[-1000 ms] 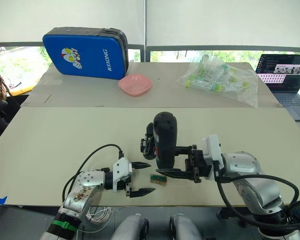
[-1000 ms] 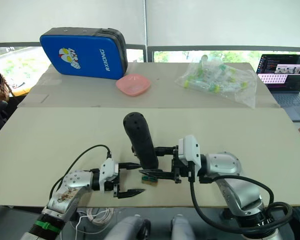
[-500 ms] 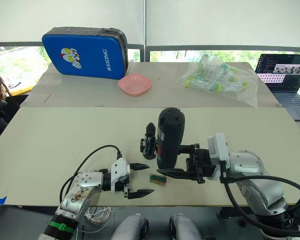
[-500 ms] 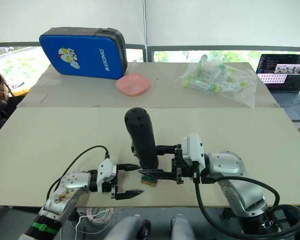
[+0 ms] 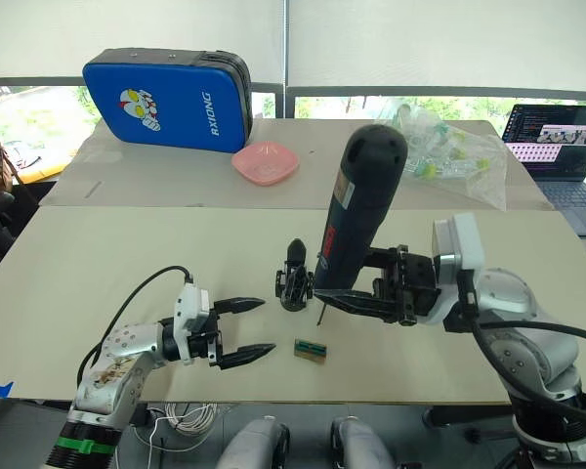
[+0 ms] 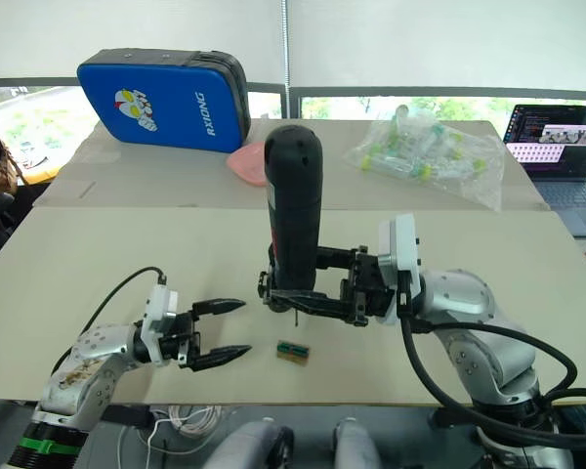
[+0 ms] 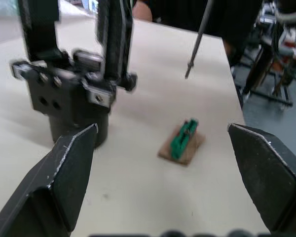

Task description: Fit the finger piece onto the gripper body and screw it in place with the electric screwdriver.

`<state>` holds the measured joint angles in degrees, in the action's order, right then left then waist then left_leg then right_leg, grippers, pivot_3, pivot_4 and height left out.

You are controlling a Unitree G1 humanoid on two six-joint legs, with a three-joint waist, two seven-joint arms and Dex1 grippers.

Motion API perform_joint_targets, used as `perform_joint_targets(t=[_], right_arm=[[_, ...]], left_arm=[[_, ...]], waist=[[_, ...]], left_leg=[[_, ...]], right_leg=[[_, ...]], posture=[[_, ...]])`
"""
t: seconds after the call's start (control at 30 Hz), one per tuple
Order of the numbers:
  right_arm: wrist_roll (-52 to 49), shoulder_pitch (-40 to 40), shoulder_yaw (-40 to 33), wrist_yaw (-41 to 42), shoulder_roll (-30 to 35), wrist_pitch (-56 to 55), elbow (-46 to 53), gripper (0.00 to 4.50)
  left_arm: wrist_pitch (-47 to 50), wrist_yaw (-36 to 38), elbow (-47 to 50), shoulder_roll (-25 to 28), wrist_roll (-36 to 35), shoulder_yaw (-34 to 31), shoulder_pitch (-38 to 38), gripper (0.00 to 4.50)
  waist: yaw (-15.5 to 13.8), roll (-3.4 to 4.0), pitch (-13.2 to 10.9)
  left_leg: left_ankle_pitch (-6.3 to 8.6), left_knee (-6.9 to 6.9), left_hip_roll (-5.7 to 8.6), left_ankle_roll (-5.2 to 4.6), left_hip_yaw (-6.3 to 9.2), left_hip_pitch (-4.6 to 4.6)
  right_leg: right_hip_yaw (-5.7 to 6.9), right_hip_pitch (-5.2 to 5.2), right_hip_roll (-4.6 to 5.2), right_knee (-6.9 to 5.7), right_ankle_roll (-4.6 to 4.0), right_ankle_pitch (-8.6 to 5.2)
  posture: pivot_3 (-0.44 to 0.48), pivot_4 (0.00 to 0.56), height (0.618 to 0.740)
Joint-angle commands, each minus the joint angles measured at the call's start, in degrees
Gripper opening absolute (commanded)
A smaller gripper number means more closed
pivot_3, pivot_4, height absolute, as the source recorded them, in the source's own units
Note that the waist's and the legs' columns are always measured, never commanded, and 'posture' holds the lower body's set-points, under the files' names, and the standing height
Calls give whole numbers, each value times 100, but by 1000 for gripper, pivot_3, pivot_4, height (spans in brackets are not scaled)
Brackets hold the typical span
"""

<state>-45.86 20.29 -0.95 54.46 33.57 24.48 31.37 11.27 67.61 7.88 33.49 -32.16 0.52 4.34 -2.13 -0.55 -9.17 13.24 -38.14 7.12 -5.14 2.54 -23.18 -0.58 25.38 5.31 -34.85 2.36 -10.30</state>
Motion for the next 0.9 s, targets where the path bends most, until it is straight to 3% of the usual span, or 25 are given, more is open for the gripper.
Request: perform_joint_targets(t=[0.03, 0.43, 0.9], right_arm=[[-362, 240, -395, 0, 114, 58, 53, 1958], [-457, 944, -628, -289, 71, 222, -650, 1958], [-309, 1802, -398, -877, -569, 586, -1154, 1958]], left_arm=[[282, 25, 154, 193, -308, -332, 127, 4500], [171, 115, -564, 167, -315, -794, 577, 4500], [-306, 513, -1434, 88, 97, -567, 1304, 4500]], waist=[[4, 0, -1], [3, -3, -3], [62, -3, -3]], left_leg=[[0, 0, 0, 0, -1, 0], [-1, 0, 0, 1, -2, -6], [-18, 0, 3, 25, -3, -57]], right_leg=[[0, 0, -1, -1, 0, 0], [-2, 9, 0, -1, -3, 2], [-5, 75, -2, -17, -16, 10]], posture=[[0, 150, 740], [0, 150, 740], [0, 150, 740]])
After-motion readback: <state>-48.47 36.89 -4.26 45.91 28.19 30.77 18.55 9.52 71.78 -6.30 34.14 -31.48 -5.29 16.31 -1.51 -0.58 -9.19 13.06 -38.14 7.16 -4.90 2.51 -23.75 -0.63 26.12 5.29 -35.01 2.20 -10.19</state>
